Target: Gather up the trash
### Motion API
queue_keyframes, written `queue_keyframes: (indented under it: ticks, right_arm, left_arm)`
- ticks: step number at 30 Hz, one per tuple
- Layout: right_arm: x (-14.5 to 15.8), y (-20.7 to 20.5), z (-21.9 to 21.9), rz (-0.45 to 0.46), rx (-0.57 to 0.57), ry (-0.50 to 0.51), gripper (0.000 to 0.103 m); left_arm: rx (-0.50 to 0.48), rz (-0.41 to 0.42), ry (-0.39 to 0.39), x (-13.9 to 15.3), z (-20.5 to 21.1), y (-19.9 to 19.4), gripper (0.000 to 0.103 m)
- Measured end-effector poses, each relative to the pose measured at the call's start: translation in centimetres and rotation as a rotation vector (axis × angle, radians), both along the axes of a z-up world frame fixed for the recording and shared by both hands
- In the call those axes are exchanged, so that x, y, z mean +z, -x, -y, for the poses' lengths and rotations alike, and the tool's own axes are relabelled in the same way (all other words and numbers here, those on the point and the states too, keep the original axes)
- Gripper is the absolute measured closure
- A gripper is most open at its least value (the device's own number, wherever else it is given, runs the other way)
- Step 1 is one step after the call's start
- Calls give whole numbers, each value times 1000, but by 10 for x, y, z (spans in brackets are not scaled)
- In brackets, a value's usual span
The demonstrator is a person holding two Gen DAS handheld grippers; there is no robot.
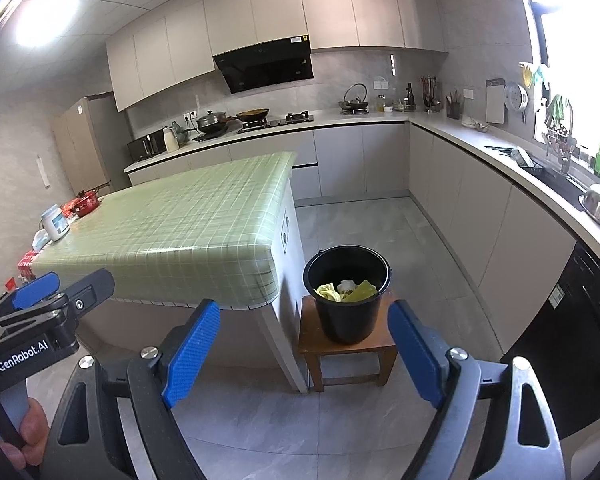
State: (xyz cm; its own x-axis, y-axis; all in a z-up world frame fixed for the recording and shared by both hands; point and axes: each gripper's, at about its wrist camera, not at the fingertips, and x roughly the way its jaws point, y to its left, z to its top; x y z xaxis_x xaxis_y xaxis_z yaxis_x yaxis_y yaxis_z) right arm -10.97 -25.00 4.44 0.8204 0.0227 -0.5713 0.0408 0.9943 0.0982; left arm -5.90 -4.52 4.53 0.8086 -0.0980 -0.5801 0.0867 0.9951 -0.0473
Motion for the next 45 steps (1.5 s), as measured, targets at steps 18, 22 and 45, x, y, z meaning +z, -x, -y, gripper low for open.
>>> queue_keyframes:
  ticks: [18, 22, 45]
  right_arm:
    - [5, 6, -3, 17, 0, 6, 15]
    - [5, 5, -4, 15, 4, 7, 15]
    - [2, 1, -8, 2, 19, 3, 15]
  left_arm:
    - [28, 10, -15, 0, 1, 10, 6]
    - [31, 10, -23, 0, 1, 10, 6]
    - [34, -8, -20, -1, -3, 6, 6]
